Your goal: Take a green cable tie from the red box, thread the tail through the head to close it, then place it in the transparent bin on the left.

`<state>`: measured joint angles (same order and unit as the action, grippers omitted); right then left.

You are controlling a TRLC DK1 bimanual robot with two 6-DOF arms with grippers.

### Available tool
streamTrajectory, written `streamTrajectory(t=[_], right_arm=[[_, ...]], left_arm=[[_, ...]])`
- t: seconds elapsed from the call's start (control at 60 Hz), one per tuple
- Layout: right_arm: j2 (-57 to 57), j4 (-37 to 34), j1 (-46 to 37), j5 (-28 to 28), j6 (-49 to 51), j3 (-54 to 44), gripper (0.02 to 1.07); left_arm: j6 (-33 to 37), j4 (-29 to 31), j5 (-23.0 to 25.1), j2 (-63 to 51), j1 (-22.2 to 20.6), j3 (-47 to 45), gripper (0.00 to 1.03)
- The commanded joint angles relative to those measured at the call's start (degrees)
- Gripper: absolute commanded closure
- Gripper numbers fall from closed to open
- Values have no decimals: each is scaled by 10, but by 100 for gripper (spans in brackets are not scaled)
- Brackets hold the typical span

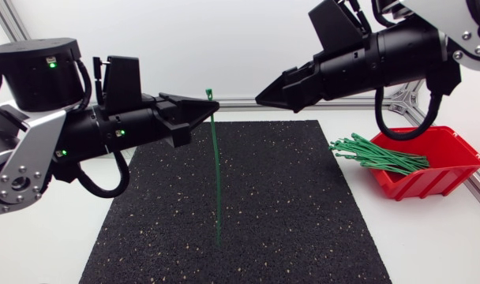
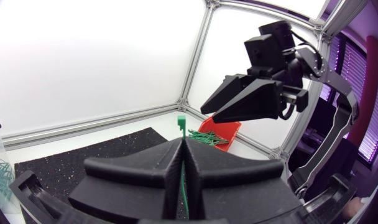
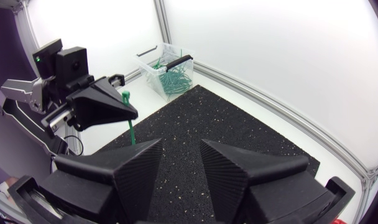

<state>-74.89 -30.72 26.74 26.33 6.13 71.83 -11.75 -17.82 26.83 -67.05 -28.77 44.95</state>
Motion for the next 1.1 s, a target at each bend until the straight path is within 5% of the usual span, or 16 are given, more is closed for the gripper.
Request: streamTrajectory(t=[0.0,0.283,0.567,1.083], right_arm=[[-1,-17,-22,31,43,-21,54],[-24,-52,-27,126,135,-25,36],[-63,-22,41,180,183,-19,32],[-127,18,72,222,181,36,33]], left_arm=[[8,0,37,9,26,-9,100],[8,-19,170,-3,79,-18,100],[-31,-76,283,-23,142,-33,100],[-121,-187,314,-19,139,-76,100]])
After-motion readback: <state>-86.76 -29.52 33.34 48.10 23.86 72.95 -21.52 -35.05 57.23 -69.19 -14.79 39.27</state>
